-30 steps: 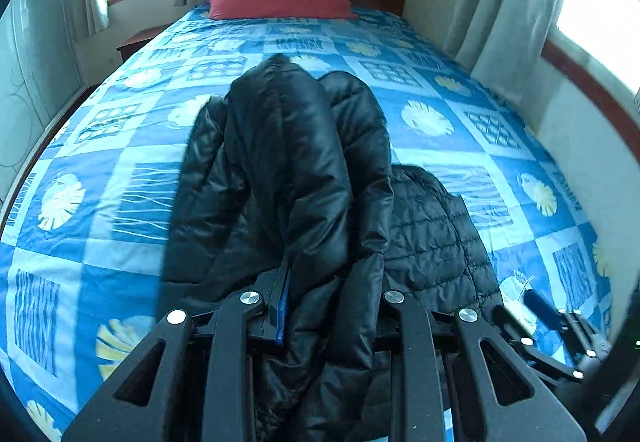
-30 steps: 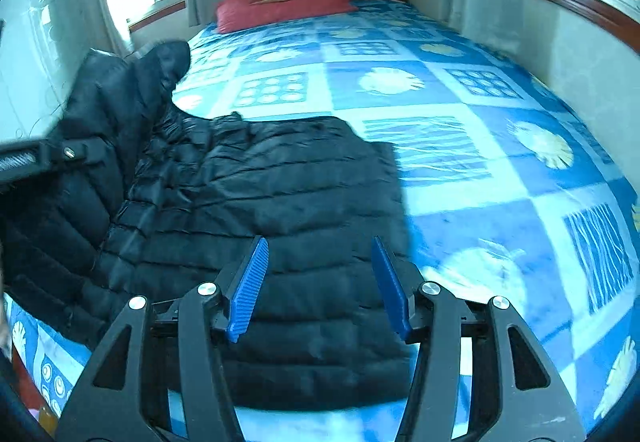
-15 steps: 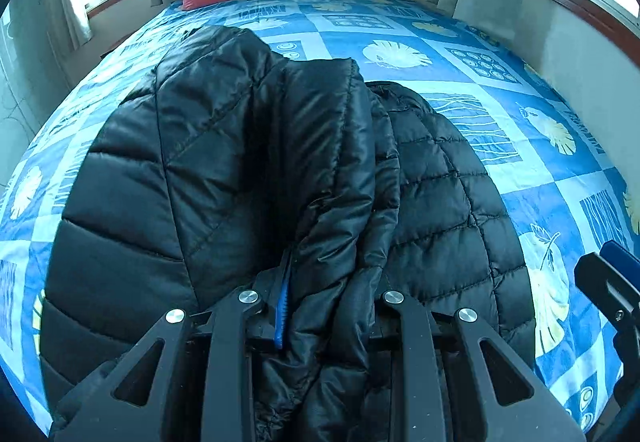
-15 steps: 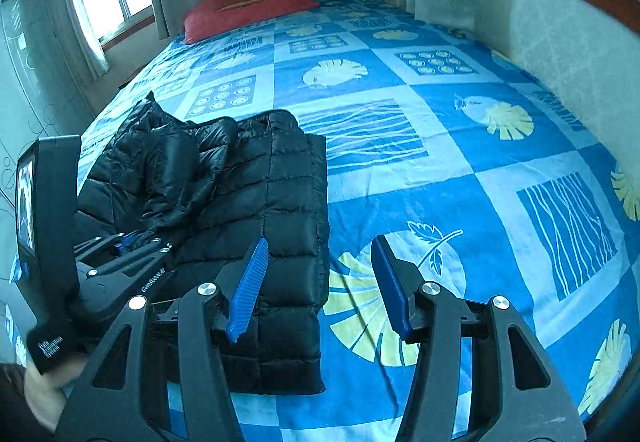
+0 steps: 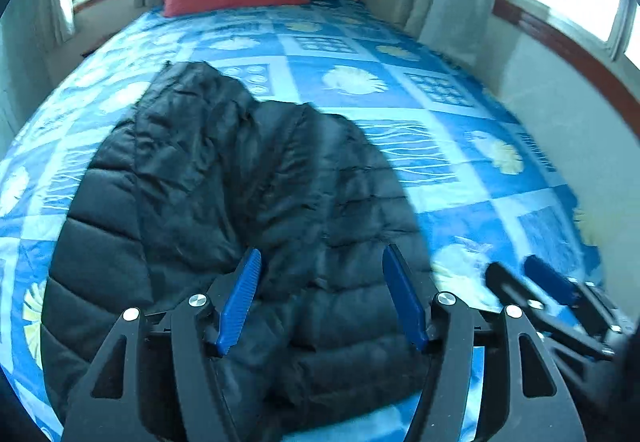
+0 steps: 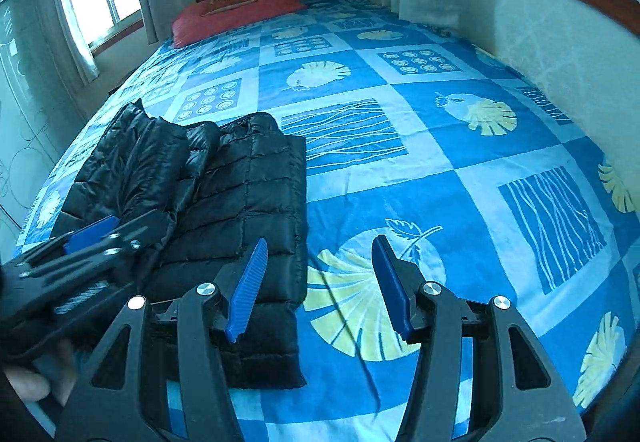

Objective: Fold large clothes

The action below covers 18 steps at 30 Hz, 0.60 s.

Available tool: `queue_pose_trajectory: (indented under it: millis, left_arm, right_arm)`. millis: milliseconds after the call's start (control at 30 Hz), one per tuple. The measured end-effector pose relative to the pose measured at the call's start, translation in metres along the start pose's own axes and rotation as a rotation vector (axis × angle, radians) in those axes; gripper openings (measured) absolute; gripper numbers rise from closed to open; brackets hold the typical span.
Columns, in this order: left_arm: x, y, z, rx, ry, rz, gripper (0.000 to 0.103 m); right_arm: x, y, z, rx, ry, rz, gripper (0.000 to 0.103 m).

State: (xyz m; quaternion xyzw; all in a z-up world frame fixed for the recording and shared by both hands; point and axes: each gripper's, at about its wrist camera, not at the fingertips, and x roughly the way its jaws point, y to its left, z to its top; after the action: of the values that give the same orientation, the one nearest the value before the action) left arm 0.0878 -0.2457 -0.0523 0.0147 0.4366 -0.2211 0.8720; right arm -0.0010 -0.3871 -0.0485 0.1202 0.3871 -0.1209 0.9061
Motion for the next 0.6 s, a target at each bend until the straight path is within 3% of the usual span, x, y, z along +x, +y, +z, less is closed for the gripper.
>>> queue_pose_trajectory:
  millis: [100,267,400,467,533,600]
  left_arm:
    - [-0.016,-0.002,-0.001,-0.007,0.000,-0.057,0.062]
    - [-0.044,0.008,-0.008,0.020,-0.043,-0.065,0.063]
    - [-0.069,0.033,-0.011,0.020,-0.105,-0.031,0.063]
    - [-0.082,0.048,-0.010,0.021,-0.144,-0.006,0.063]
    - [-0.092,0.072,-0.011,0.014,-0.185,0.034,0.076]
    - [-0.092,0.100,-0.015,0.000,-0.211,0.096,0.076]
  right_arm:
    - [-0.006,0.003,0.000,-0.002,-0.008,0.005,0.054]
    - [-0.014,0.022,-0.001,-0.038,-0.022,0.016,0.054]
    - [-0.017,0.046,0.001,-0.072,-0.029,0.047,0.055]
    - [-0.017,0.060,0.003,-0.080,-0.031,0.070,0.062]
    - [-0.015,0.076,0.005,-0.097,-0.029,0.090,0.064]
    - [-0.008,0.092,0.008,-0.114,-0.023,0.109,0.069]
